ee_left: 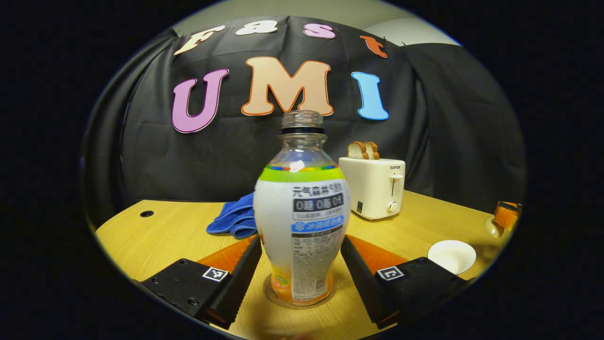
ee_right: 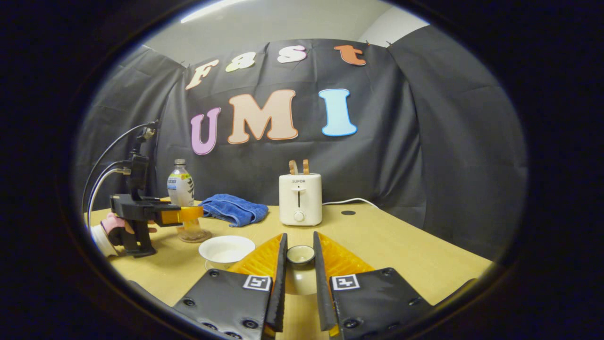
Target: Open the teacup lid with one hand, grasp the water bottle and pour water into the teacup with the other hand; after pouring, place the water bottle on the coaster and then close the teacup lid.
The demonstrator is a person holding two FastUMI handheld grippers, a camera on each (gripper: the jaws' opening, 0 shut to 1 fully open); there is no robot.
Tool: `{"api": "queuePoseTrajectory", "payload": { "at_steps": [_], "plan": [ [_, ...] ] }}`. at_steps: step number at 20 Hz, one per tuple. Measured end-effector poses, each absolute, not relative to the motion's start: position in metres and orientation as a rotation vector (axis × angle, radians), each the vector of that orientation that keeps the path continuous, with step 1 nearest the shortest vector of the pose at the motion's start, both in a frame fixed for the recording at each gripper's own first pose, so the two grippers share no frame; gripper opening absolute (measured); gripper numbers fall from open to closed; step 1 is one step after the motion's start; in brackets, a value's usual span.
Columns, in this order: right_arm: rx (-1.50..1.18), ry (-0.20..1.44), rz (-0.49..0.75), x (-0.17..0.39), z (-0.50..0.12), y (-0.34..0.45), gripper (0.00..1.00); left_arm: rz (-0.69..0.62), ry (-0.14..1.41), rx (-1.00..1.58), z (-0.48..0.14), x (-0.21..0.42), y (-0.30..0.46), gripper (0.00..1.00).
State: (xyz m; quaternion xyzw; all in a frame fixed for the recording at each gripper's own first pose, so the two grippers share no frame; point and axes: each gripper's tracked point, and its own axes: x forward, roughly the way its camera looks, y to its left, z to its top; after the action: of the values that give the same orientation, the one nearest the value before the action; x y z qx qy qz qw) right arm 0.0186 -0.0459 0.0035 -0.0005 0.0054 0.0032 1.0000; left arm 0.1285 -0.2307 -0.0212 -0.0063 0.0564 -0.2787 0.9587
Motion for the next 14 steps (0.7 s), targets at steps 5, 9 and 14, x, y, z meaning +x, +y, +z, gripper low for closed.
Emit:
{"api": "queuePoseTrajectory", "payload": {
  "at_steps": [5,9,14],
  "plan": [
    [-0.001,0.011,0.017,0.019,0.003,-0.044,0.34,-0.566,0.062,-0.01,-0.013,0.12,-0.225,0.98],
    [-0.001,0.01,0.031,0.021,0.003,-0.04,0.34,-0.567,0.019,-0.015,-0.007,0.104,-0.215,0.98],
    [0.001,0.013,0.11,0.035,0.002,-0.011,0.34,-0.568,-0.022,-0.026,-0.002,0.082,-0.197,0.98]
  ]
}}
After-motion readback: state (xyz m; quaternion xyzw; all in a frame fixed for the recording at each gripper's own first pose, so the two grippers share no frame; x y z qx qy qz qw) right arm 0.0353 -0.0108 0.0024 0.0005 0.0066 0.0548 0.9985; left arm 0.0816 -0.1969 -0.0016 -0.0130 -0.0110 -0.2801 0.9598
